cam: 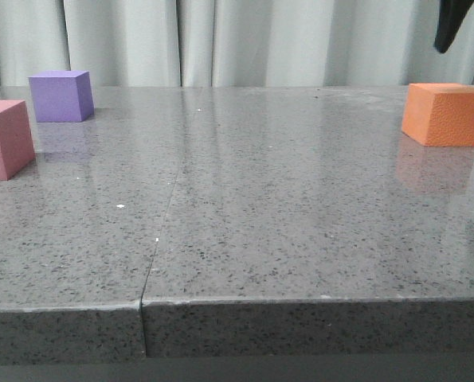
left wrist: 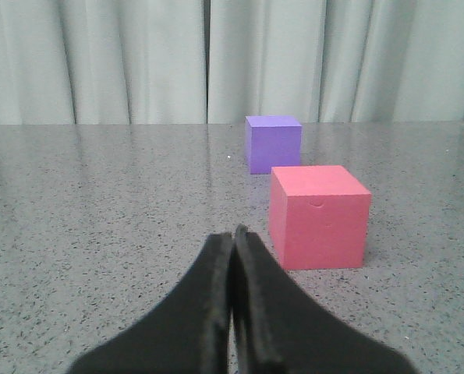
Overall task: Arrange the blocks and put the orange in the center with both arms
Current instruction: 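Lower the right gripper onto the orange cube and close it, then lift the orange cube and carry it toward the table center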
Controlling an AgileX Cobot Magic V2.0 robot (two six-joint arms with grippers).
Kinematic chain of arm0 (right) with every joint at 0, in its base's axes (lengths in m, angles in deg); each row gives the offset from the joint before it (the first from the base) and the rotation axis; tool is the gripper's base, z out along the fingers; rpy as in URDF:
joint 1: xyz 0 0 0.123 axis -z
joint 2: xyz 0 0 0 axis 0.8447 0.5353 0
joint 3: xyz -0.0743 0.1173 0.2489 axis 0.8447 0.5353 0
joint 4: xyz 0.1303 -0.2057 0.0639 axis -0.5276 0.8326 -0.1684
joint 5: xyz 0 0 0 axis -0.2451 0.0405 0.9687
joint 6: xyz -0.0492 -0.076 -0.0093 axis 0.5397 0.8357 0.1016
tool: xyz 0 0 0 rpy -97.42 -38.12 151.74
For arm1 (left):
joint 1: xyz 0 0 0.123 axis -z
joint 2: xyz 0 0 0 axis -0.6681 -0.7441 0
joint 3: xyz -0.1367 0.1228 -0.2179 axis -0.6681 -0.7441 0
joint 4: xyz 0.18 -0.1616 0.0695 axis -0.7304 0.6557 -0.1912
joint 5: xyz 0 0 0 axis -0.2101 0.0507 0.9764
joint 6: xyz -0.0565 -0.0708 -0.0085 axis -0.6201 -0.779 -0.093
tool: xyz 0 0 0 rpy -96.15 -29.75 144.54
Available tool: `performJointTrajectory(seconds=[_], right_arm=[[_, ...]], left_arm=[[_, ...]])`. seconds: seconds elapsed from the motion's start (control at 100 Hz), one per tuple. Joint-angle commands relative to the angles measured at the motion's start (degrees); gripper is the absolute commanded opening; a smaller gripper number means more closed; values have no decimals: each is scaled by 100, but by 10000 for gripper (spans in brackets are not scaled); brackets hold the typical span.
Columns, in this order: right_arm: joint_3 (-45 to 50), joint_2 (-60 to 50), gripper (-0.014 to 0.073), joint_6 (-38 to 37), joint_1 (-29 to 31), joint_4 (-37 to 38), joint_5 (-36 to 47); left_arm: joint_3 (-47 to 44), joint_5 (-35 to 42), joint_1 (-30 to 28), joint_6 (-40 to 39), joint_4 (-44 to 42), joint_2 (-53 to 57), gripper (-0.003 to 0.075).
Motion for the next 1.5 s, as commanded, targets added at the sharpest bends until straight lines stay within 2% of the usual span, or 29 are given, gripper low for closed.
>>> performJointTrajectory(seconds=[0.0,0.22,0.66,0.73,0.85,0.9,1.11,1.3,1.49], right_arm=[[-514,47,610,84,-26,-97,-144],[-893,566,610,84,-45,-181,-172],[-918,1027,606,84,-65,-171,-143],[-918,1027,562,84,-65,-132,-143],[-918,1027,407,79,-65,-108,-176],[-932,1027,369,79,-65,-108,-219],[-1340,1001,361,-59,-138,-114,-632],[-1795,935,361,-150,-556,-451,-642],[-2028,984,361,-301,-1319,-614,-628]], left_arm=[[-225,471,-3,-2,55,175,-20],[-225,471,-3,-2,55,175,-20],[-225,471,-3,-2,55,175,-20],[-225,471,-3,-2,55,175,-20],[-225,471,-3,-2,55,175,-20],[-225,471,-3,-2,55,175,-20],[-225,471,-3,-2,55,175,-20],[-225,471,-3,-2,55,175,-20],[-225,471,-3,-2,55,175,-20]])
